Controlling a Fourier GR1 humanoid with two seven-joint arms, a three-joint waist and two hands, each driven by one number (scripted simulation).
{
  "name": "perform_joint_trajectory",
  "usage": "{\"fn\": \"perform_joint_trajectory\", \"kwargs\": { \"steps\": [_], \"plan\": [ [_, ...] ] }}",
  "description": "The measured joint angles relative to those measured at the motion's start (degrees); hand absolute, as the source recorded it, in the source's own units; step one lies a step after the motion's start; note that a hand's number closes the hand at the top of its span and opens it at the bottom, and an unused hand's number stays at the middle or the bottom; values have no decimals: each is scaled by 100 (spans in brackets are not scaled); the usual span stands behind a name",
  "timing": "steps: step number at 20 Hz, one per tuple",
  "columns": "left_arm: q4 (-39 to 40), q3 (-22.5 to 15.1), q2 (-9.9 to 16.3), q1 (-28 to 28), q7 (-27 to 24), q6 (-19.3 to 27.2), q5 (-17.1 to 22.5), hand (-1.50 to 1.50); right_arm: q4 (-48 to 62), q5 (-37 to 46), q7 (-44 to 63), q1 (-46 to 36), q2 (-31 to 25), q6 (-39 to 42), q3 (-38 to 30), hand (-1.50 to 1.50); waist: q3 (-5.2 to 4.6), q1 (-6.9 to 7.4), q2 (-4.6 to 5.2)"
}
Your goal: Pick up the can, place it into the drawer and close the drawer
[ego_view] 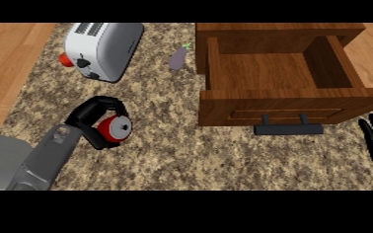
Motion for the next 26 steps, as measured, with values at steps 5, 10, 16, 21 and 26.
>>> {"fn": "perform_joint_trajectory", "kwargs": {
  "steps": [5, 10, 16, 21, 26],
  "plan": [
    [-230, 350, -133, 81, 308, 230, 465, 150, 29, -73, 62, -32, -38, -5, -116, -150, 6, 85, -25],
    [-218, 1311, -361, 316, 451, 1587, 1287, 150, -35, -41, 10, 129, 20, -19, -143, -150, 13, 194, -62],
    [-1350, 1481, -883, 446, 1119, 2559, 1682, 150, -155, -178, 19, 251, -2, 39, -287, -150, 21, 224, -89],
    [-2840, 1099, -1318, 634, 2048, 3131, 1641, 150, -117, -215, -23, 266, -13, 92, -370, -150, 19, 217, -87],
    [-4404, 531, -1634, 776, 3149, 3655, 1516, 150, -106, -186, 60, 126, -68, 41, -422, -150, 17, 200, -76]
  ]
}}
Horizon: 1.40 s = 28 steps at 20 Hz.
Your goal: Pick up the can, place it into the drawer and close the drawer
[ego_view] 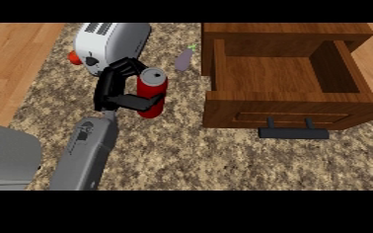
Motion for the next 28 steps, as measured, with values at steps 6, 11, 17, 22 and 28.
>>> {"fn": "perform_joint_trajectory", "kwargs": {
  "steps": [6, 11, 17, 22, 28],
  "plan": [
    [-1355, -588, -138, -258, 1497, 533, -114, 150, -33, -3, -39, -4, 70, 53, 37, -150, -4, -76, 25],
    [-1612, -1064, -168, -967, 2332, 1127, -240, 150, 4, -208, 130, -214, -55, 54, -157, -150, -6, -132, 45],
    [-1011, -1371, -178, -2108, 2639, 1733, -220, 150, 72, -121, -118, -54, 37, 185, -118, -150, -8, -200, 62],
    [-451, -1543, -181, -2963, 2838, 2148, -32, 150, 55, -72, 6, -152, 26, 158, -118, -150, -8, -211, 67],
    [556, -1600, -181, -4059, 2899, 2466, 310, 150, -79, -63, 191, -254, 23, 91, -24, -150, -7, -275, 85]
  ]
}}
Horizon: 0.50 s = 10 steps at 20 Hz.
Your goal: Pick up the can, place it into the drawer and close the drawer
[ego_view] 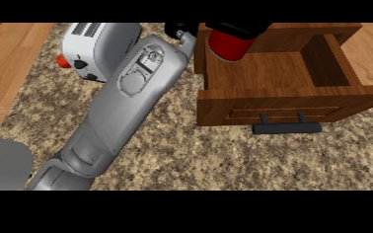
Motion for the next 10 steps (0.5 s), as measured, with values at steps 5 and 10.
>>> {"fn": "perform_joint_trajectory", "kwargs": {
  "steps": [5, 10],
  "plan": [
    [788, -252, -1, -646, -151, 298, 416, 150, 122, 37, -76, -47, 12, 30, -6, -150, 2, -49, 11],
    [1432, -448, -1, -1087, -342, 322, 787, 150, 155, 211, -11, -164, 75, -78, 137, -150, 3, -68, 20]
  ]
}}
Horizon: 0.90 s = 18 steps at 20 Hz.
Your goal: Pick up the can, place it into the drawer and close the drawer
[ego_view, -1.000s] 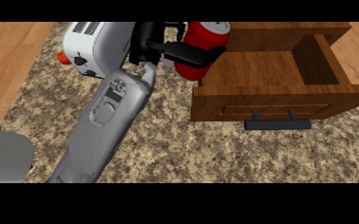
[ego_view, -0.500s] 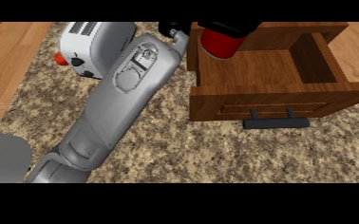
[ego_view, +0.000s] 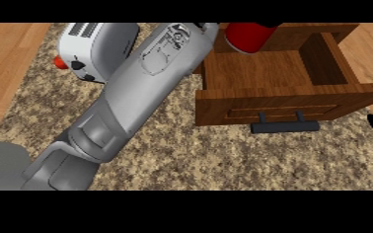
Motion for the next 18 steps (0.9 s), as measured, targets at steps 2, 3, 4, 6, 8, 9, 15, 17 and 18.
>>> {"fn": "perform_joint_trajectory", "kwargs": {
  "steps": [2, 3, 4, 6, 8, 9, 15, 17, 18],
  "plan": [
    [303, -16, -1, -218, -72, 10, 135, 150, 74, -25, 10, -109, -34, -10, -33, -150, 1, -30, 11],
    [389, -120, 1, -245, -131, 54, 239, 150, 67, 36, 34, -137, -7, -25, 45, -150, 2, -53, 15],
    [530, -160, 0, -303, -205, 57, 295, 150, 65, 35, 50, -172, -23, -23, 47, -150, 3, -66, 20],
    [752, -292, 0, -435, -283, 109, 406, 150, 102, 64, 74, -232, -42, -37, 49, -150, 3, -93, 26],
    [914, -396, 1, -476, -401, 136, 553, 150, 37, -7, 143, -235, -83, -20, 3, -150, 5, -133, 31],
    [996, -448, 0, -498, -430, 135, 632, 150, 71, -37, 109, -255, -94, -9, -28, -150, 5, -145, 33],
    [1459, -737, 1, -628, -675, 170, 952, 150, 108, 96, 168, -415, -75, -70, 83, -150, 7, -220, 64],
    [1551, -850, 0, -602, -802, 268, 1035, 150, 152, 92, 154, -438, -93, -57, 73, -150, 8, -253, 71],
    [1551, -944, 0, -573, -845, 336, 1080, 150, 138, 109, 200, -481, -95, -79, 91, -150, 9, -264, 72]
  ]
}}
